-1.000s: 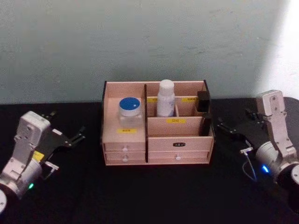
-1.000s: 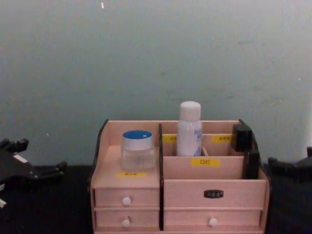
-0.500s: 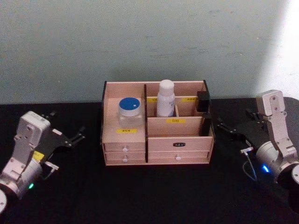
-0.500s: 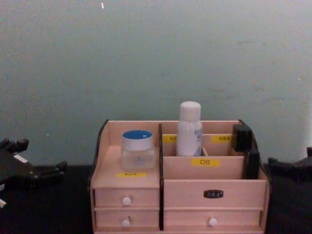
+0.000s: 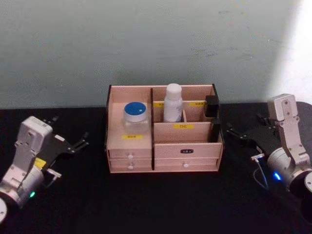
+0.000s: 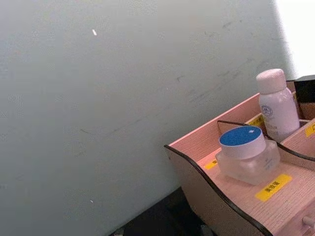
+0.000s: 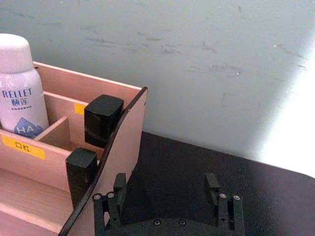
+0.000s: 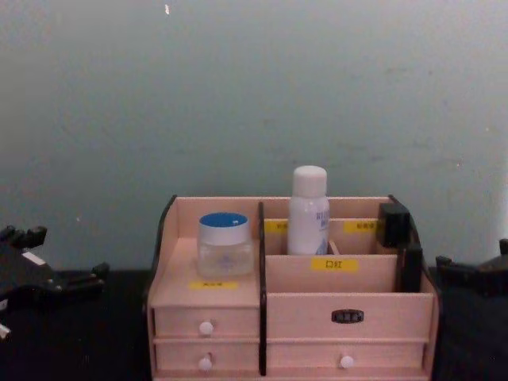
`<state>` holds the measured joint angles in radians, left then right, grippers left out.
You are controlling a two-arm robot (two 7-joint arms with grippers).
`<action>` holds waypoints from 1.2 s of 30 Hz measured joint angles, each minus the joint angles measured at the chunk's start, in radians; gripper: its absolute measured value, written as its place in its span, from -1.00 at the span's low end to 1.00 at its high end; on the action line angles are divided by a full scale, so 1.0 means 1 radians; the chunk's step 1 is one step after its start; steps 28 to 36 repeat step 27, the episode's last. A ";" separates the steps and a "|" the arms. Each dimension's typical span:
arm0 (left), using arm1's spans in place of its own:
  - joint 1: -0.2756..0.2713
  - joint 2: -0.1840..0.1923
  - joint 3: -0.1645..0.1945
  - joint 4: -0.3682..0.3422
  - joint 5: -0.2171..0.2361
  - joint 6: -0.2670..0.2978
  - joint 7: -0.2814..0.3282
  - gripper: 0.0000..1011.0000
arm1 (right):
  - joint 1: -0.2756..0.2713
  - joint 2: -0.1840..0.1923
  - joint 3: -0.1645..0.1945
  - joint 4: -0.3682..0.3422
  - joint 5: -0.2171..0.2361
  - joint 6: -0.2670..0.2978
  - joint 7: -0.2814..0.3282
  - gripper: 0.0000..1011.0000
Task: Pick up the facial cleanser and watermelon frost from the table and place them into the tiered storage box.
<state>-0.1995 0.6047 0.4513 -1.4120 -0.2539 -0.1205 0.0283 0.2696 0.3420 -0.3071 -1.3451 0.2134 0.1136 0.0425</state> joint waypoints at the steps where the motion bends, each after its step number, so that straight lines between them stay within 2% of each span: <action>1: 0.000 0.000 0.000 0.000 0.000 0.000 0.000 0.98 | 0.000 0.000 0.000 0.000 0.000 0.000 0.000 0.98; 36: 0.000 0.000 0.000 0.000 0.000 0.000 0.000 0.98 | 0.000 0.001 0.000 -0.001 0.002 -0.001 0.000 0.98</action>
